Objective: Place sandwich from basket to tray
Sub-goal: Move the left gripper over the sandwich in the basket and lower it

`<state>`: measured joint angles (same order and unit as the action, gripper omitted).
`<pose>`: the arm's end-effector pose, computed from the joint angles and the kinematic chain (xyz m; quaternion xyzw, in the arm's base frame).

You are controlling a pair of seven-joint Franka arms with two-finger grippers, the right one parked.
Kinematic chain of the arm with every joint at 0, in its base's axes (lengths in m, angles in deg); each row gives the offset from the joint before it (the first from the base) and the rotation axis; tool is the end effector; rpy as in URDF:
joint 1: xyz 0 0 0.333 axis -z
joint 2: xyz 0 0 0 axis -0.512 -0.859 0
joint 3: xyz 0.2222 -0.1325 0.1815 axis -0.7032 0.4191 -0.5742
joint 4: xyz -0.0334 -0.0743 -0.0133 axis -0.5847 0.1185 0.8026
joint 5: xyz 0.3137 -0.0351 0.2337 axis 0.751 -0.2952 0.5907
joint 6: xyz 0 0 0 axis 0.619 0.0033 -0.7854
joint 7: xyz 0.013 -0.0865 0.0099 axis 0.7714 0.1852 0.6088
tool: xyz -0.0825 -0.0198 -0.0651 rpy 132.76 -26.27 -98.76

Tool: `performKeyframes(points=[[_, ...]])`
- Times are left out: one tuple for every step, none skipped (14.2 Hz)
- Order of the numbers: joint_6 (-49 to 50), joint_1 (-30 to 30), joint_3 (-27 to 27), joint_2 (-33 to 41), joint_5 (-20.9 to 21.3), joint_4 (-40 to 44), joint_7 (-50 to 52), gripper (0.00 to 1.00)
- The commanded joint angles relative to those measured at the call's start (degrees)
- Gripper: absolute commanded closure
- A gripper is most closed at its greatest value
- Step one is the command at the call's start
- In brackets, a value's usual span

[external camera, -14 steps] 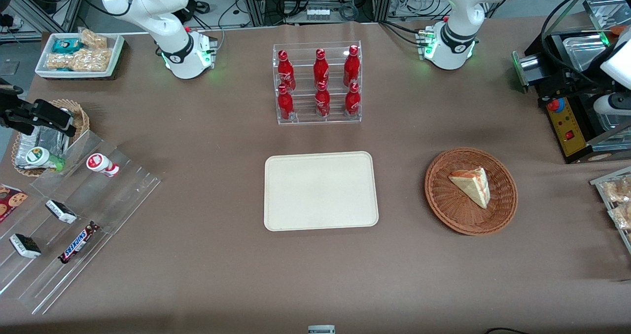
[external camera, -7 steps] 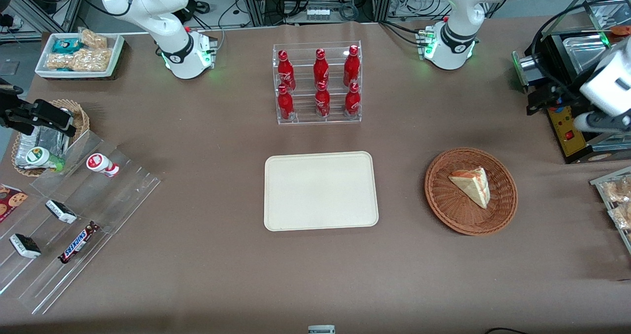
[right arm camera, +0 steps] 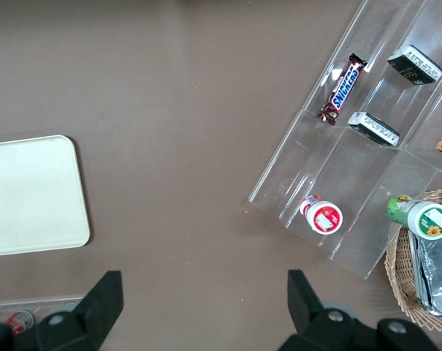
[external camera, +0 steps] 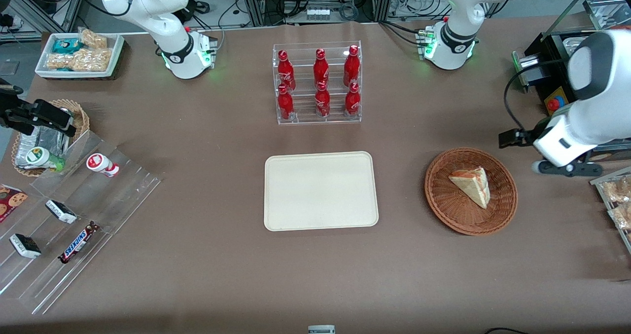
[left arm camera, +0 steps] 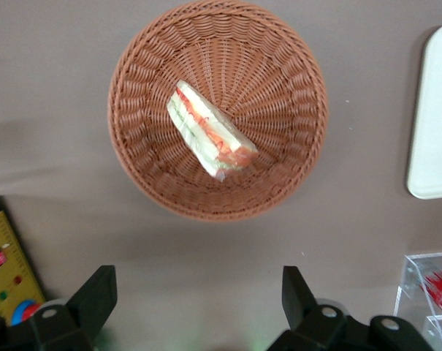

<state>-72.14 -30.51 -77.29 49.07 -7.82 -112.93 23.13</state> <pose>0.5678 -0.0164 0.4555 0.9946 -0.0359 -0.0972 0.0063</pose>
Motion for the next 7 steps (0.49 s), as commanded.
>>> performKeyframes(points=[[-10.28,-0.37,0.00,2.19,-0.20,-9.59,0.37,0.00],[-14.50,-0.46,-0.09,2.19,-0.20,-12.58,0.98,0.00],[-19.24,-0.46,-0.09,2.19,-0.12,-15.74,2.99,0.00],[-22.77,-0.55,-0.18,2.28,0.06,-18.12,5.88,0.00],[-25.50,-0.55,-0.18,2.28,0.06,-19.62,9.91,0.00],[-26.83,-0.55,-0.26,1.93,0.06,-19.90,14.91,0.00],[-27.80,-0.55,-0.18,1.50,0.06,-19.90,20.09,0.00]])
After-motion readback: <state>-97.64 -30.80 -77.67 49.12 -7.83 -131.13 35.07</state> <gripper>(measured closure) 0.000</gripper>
